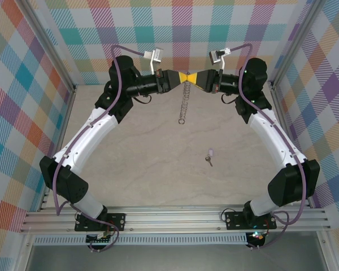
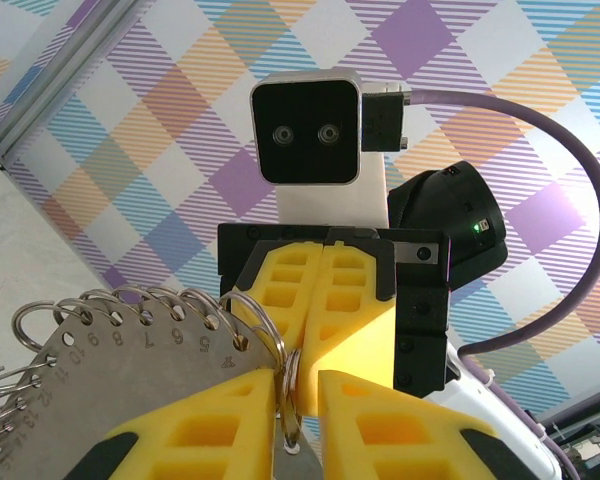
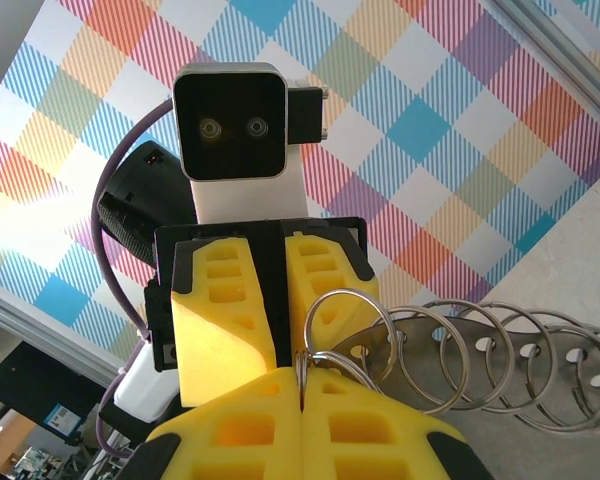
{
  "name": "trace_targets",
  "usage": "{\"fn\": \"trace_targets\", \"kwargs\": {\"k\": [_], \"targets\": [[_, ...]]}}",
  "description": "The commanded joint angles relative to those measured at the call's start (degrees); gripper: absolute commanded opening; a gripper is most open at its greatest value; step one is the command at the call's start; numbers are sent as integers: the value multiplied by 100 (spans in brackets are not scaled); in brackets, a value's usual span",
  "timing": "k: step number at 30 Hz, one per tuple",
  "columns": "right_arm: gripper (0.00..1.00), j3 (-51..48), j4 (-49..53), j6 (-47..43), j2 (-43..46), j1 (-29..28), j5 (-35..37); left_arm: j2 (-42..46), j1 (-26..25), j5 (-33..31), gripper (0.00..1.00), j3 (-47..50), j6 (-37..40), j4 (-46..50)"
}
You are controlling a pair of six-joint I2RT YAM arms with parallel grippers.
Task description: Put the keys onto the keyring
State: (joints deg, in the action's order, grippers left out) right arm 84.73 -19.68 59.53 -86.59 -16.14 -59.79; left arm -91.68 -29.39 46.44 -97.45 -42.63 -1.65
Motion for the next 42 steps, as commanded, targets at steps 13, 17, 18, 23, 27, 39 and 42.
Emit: {"fn": "trace_targets", "kwargs": {"k": [13,17,18,23,27,39,42], "targets": [[0,-141,-123,-38,61,23,231,111,-195,194,12,-37,59,-147],[0,-167,-139,-20,85,23,231,78,-238,142,12,-92,64,-97],[0,-182,-145,-7,89,21,234,73,-249,124,12,-106,83,-54],[0,-202,-171,42,98,15,245,60,-330,-94,0,-183,375,224],[6,-121,123,-28,116,23,260,49,-331,-161,0,-200,554,279],[54,-93,1553,-567,705,615,428,-35,-331,-67,0,-822,1886,1443],[54,94,2314,-1098,809,683,446,-142,-331,55,0,-1180,2292,2018]]}}
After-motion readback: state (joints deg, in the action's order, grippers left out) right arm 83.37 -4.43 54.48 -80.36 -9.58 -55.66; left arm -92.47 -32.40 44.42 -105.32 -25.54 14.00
